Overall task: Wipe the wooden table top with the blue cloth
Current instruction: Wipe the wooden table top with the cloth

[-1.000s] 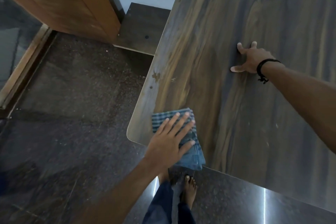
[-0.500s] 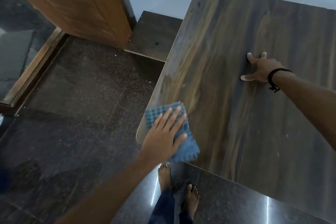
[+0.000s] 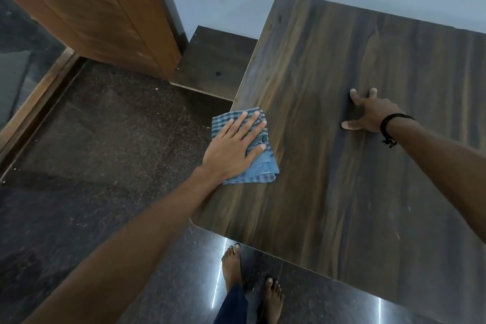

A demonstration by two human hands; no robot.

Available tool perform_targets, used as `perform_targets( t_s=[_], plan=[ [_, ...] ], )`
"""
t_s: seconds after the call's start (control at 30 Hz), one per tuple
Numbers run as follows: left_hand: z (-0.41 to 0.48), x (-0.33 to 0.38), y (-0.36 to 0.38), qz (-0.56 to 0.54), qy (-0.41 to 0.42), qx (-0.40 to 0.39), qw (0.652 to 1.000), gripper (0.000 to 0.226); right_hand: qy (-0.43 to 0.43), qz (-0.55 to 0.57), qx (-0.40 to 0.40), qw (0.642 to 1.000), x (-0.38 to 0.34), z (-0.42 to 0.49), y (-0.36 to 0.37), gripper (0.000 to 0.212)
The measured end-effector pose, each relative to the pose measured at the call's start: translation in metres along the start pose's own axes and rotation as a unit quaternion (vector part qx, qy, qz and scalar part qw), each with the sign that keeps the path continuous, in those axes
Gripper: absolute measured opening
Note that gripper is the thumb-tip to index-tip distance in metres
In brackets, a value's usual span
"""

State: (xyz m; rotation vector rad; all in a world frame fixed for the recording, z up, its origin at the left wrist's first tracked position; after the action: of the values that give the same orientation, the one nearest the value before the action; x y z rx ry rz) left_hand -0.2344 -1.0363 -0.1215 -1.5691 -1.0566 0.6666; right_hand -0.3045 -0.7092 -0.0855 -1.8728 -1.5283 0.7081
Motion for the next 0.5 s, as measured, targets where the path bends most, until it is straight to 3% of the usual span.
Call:
perform_targets(
  t_s=[0.3,0.5],
  plan=[
    [-0.16,0.024,0.054,0.006,-0.005,0.004,1.0,0.062,-0.01,0.01,0.007,1.0,0.002,0.001,0.004,0.102],
    [-0.113,0.016,0.039,0.009,0.022,0.002,1.0,0.06,-0.003,0.01,0.006,1.0,-0.001,0.002,0.001,0.101]
  ],
)
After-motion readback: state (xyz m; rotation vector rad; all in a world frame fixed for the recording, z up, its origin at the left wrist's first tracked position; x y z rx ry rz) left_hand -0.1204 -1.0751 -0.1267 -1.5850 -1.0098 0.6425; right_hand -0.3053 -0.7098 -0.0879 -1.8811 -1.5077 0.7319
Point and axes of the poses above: each hand's wrist, its own z-axis towards the middle knuckle, its own y-axis out of the palm, x = y × z, the point moved 8 cm from there along z, towards the middle knuckle, and after that the axes turned 8 degrees about -x, right-handed, at the moved point
